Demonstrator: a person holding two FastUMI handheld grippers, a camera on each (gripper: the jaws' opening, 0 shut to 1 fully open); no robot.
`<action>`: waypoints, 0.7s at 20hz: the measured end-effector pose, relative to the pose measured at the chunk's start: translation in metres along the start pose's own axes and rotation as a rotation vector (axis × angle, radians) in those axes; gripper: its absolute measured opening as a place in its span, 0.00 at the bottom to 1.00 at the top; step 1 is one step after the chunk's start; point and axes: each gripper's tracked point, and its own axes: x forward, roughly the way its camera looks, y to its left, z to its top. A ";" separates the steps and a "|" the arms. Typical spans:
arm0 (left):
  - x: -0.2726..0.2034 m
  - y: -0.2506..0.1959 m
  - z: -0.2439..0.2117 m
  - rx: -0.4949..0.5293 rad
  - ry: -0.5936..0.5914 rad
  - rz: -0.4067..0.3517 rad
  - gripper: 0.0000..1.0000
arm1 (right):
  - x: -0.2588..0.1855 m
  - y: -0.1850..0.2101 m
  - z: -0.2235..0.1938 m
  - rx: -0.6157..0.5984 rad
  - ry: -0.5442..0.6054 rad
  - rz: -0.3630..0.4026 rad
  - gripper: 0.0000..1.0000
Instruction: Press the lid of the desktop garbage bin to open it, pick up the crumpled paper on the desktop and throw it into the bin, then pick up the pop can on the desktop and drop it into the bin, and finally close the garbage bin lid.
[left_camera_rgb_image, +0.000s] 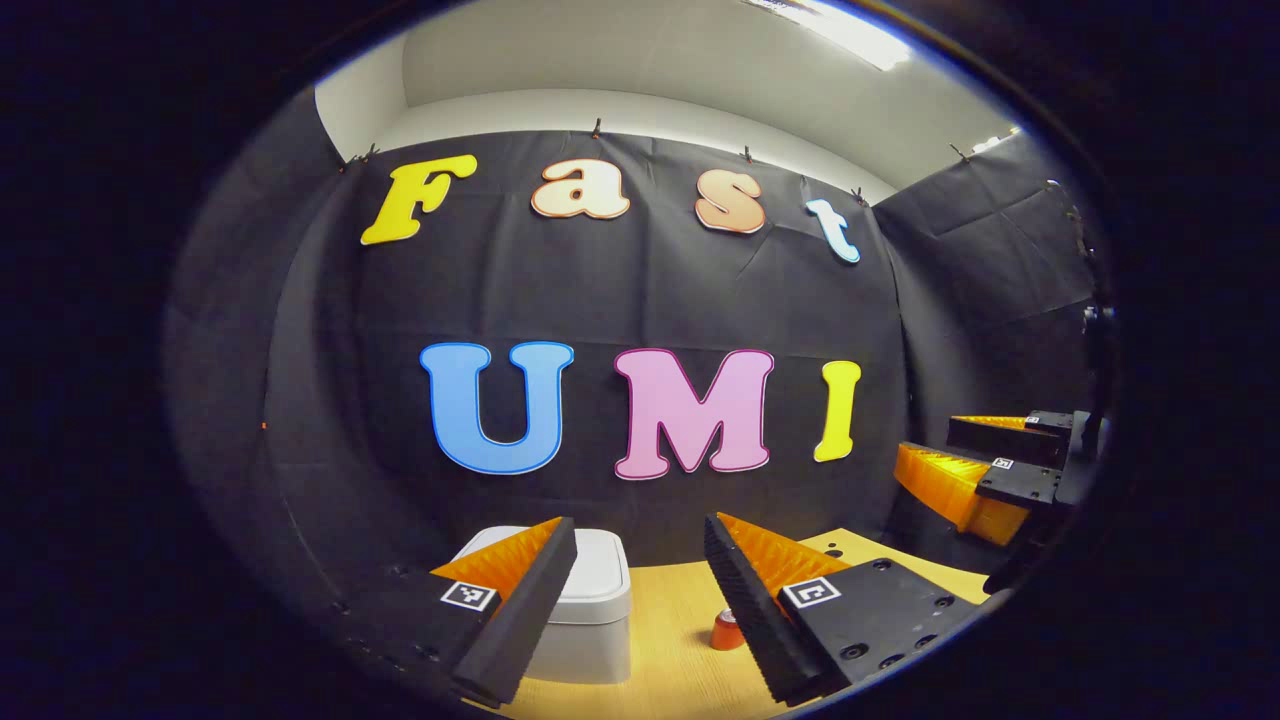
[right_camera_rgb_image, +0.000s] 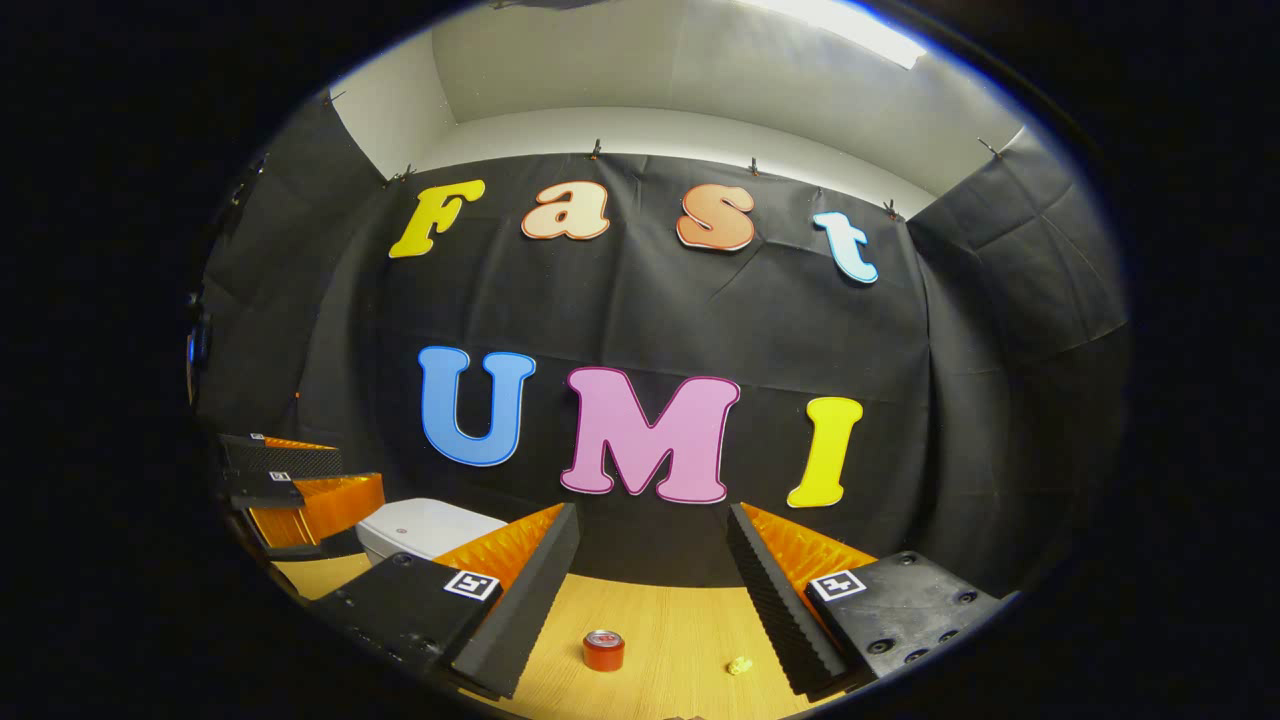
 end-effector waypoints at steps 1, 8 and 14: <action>0.006 0.005 -0.001 -0.002 0.003 0.006 0.86 | 0.005 -0.001 -0.001 0.001 0.000 0.004 0.96; 0.050 0.036 -0.020 0.013 0.073 0.069 0.30 | 0.032 -0.005 -0.015 0.011 0.014 0.030 0.96; 0.084 0.079 -0.057 -0.013 0.177 0.137 0.06 | 0.047 -0.016 -0.028 0.006 0.033 0.034 0.96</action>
